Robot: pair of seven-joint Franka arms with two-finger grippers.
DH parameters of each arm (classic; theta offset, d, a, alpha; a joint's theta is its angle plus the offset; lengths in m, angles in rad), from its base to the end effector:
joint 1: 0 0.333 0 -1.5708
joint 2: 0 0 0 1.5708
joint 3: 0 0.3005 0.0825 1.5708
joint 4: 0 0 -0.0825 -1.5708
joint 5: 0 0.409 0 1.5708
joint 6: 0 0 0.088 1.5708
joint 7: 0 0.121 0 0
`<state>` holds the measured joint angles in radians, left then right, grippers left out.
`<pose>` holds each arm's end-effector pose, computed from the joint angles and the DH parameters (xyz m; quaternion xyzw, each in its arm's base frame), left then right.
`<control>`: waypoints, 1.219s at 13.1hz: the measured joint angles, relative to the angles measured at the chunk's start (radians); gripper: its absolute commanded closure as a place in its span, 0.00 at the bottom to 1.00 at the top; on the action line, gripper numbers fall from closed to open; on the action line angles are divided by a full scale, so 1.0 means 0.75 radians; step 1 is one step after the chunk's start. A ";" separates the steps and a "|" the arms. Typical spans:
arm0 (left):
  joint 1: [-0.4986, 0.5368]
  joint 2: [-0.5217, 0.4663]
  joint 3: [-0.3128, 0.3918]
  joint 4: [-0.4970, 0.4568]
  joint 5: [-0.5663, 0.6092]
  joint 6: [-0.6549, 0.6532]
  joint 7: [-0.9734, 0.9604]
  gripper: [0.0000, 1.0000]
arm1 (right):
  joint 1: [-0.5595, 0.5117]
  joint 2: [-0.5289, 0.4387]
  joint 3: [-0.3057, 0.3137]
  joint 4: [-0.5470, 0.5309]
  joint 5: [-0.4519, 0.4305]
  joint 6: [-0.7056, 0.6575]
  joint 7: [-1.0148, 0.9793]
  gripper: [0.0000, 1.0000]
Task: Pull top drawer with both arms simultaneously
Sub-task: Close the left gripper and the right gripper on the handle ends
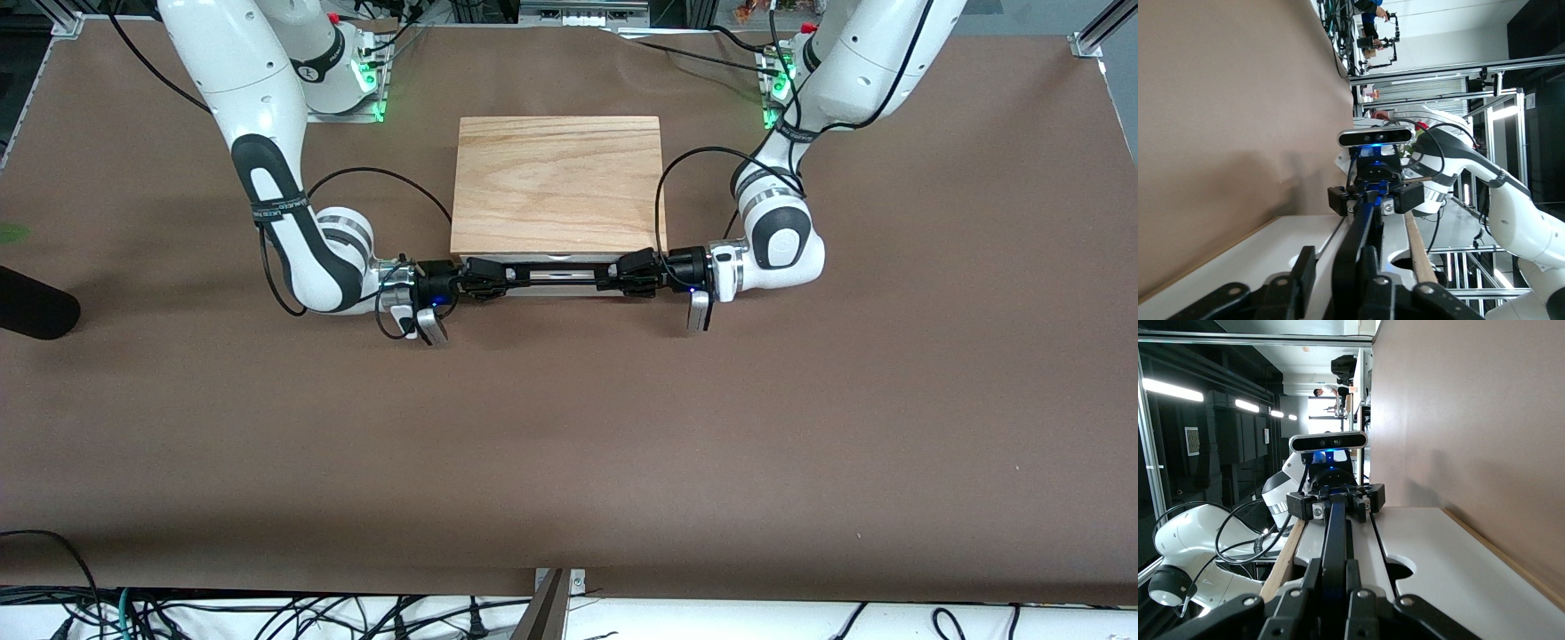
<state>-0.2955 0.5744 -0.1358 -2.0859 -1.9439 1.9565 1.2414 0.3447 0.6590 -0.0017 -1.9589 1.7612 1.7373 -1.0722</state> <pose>0.4967 -0.3129 0.1252 0.7454 -0.0016 0.0599 0.6639 0.5265 0.2972 0.1244 -0.7238 -0.0405 0.0277 0.6882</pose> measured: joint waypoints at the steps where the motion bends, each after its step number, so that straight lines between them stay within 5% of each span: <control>1: 0.002 0.000 -0.002 0.000 0.000 -0.001 0.000 0.81 | 0.000 0.000 0.000 0.000 0.000 0.000 0.000 0.95; 4: 0.007 -0.006 -0.007 -0.002 -0.001 -0.013 0.006 1.00 | 0.000 0.000 0.000 0.000 0.000 0.000 0.000 0.95; 16: 0.017 0.007 -0.009 0.005 -0.004 -0.022 0.010 1.00 | 0.001 0.008 -0.001 0.023 -0.009 0.008 0.023 0.95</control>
<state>-0.2824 0.5794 -0.1427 -2.0818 -1.9466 1.9401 1.2491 0.3454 0.6652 -0.0022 -1.9417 1.7547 1.7433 -1.0546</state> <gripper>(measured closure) 0.806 0.824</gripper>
